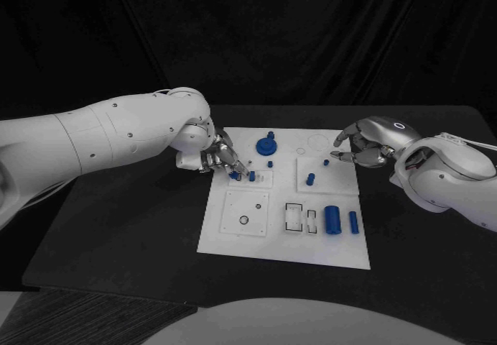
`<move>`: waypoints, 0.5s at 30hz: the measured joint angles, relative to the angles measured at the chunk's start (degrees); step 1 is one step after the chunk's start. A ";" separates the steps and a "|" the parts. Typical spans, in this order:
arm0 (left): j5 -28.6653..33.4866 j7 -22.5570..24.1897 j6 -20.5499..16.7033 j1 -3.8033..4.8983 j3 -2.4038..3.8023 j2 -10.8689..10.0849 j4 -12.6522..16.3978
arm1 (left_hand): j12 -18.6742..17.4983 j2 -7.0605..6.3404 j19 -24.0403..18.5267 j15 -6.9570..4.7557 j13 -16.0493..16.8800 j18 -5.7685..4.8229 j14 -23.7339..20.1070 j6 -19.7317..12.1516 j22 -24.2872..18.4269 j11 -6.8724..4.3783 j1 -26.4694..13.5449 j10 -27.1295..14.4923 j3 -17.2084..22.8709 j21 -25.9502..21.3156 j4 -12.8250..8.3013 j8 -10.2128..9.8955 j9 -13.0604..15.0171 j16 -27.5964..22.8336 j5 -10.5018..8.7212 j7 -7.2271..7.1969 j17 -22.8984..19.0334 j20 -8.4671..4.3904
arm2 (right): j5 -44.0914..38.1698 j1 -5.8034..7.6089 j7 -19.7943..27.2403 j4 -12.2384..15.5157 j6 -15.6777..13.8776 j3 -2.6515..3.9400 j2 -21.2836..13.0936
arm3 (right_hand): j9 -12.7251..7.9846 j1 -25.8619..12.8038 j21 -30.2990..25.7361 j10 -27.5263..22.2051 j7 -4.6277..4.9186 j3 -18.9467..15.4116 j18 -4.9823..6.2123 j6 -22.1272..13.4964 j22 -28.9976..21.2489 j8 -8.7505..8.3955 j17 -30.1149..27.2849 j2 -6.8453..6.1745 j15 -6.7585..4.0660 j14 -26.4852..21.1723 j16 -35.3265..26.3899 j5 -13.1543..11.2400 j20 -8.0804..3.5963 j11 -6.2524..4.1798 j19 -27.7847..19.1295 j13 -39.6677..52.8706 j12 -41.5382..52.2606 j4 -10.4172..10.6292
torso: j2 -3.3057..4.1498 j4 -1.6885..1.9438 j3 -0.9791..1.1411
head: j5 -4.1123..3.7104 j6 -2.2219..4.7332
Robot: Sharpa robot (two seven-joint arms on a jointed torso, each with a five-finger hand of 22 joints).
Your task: Assemble the parts on the task board
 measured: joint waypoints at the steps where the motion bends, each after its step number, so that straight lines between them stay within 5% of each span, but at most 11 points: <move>1: 0.00 0.09 -0.13 0.00 0.00 -0.04 0.05 | 0.00 0.00 0.00 0.00 0.00 0.00 0.00 0.00 0.00 0.00 0.00 0.00 0.00 0.00 0.00 0.01 0.00 0.00 0.00 0.00 0.00 0.00 | 0.00 0.00 0.00 0.00 0.00 0.00 0.00 | 0.00 0.00 -0.20 0.00 0.00 0.00 0.00 0.00 0.00 0.00 0.00 0.00 0.00 0.00 0.00 0.00 0.00 0.00 0.00 0.00 0.00 0.00 | -0.01 0.01 0.00 | 0.00 0.00; 8: -0.35 1.54 -1.93 0.00 0.00 -1.15 1.23 | 0.00 -0.36 0.00 0.00 0.00 0.00 0.00 -0.63 0.00 0.00 0.36 0.00 -0.55 0.00 -0.55 0.20 0.00 0.00 0.55 -0.14 0.00 0.00 | 0.00 0.00 0.00 -0.01 0.02 0.00 -0.03 | 0.00 0.00 -0.65 0.00 0.00 0.00 0.01 0.00 0.00 0.00 0.00 0.00 0.00 0.00 0.00 0.00 0.00 0.00 0.00 0.00 0.00 0.00 | -0.04 0.02 0.00 | -0.03 0.00; 11: -1.40 3.47 -4.02 0.00 0.02 -2.92 2.94 | 0.00 -0.75 0.51 0.00 0.00 0.00 0.00 -4.44 0.00 0.00 1.81 0.00 -1.04 0.02 -1.06 -2.37 0.00 0.00 2.68 0.10 0.00 -0.49 | 0.00 0.00 0.02 0.18 0.02 0.00 -0.31 | 0.00 0.00 -0.65 0.00 0.00 0.00 0.00 0.00 0.00 0.00 0.00 0.00 0.00 0.00 0.00 0.00 0.00 0.00 0.00 0.00 0.00 0.00 | -0.04 0.02 0.00 | -0.01 0.00; 15: -3.15 6.71 -7.19 0.25 -0.03 -5.72 5.13 | 0.00 -1.45 0.51 0.00 0.00 0.00 0.00 -15.82 0.00 0.01 3.24 0.01 0.10 0.03 -2.28 -15.99 0.01 0.00 4.46 0.52 0.00 -0.49 | 0.00 0.00 0.11 0.85 -0.16 0.00 -0.97 | -0.01 0.00 -0.65 0.00 0.00 0.00 0.00 0.00 0.00 0.00 0.00 0.00 0.00 0.00 0.00 0.00 0.00 0.00 0.00 0.00 0.00 0.00 | -0.04 0.02 -0.01 | 0.05 0.00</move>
